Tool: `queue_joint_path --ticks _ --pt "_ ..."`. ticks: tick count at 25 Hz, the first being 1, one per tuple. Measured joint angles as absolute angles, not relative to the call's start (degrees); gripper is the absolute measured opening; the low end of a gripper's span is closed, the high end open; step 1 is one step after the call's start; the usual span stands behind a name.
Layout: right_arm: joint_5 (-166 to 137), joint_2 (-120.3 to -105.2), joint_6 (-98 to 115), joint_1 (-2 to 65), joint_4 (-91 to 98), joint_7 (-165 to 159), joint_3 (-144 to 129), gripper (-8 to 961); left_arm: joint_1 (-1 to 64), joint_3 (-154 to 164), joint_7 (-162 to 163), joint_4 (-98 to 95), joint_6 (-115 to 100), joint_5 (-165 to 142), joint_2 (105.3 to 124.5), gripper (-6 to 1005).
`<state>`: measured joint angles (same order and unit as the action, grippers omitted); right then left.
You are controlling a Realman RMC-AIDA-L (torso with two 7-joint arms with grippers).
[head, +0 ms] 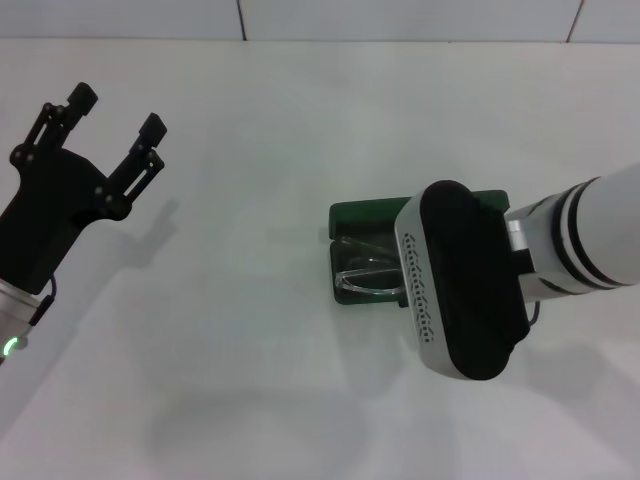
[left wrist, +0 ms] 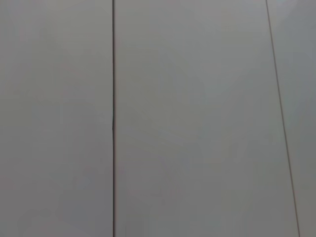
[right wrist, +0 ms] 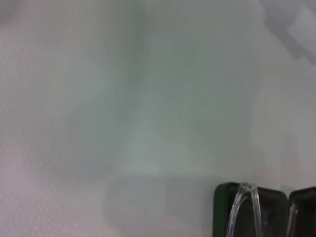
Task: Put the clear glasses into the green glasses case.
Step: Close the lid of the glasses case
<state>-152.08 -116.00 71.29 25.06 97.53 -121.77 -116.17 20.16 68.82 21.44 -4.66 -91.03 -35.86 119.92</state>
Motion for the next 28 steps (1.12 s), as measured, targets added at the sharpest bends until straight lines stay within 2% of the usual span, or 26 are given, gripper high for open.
queue_joint_path --ticks 28 --pt "-150.56 -116.19 76.86 28.43 89.44 -124.46 -113.13 195 20.3 68.81 21.44 -4.39 -91.06 -36.3 119.88 795"
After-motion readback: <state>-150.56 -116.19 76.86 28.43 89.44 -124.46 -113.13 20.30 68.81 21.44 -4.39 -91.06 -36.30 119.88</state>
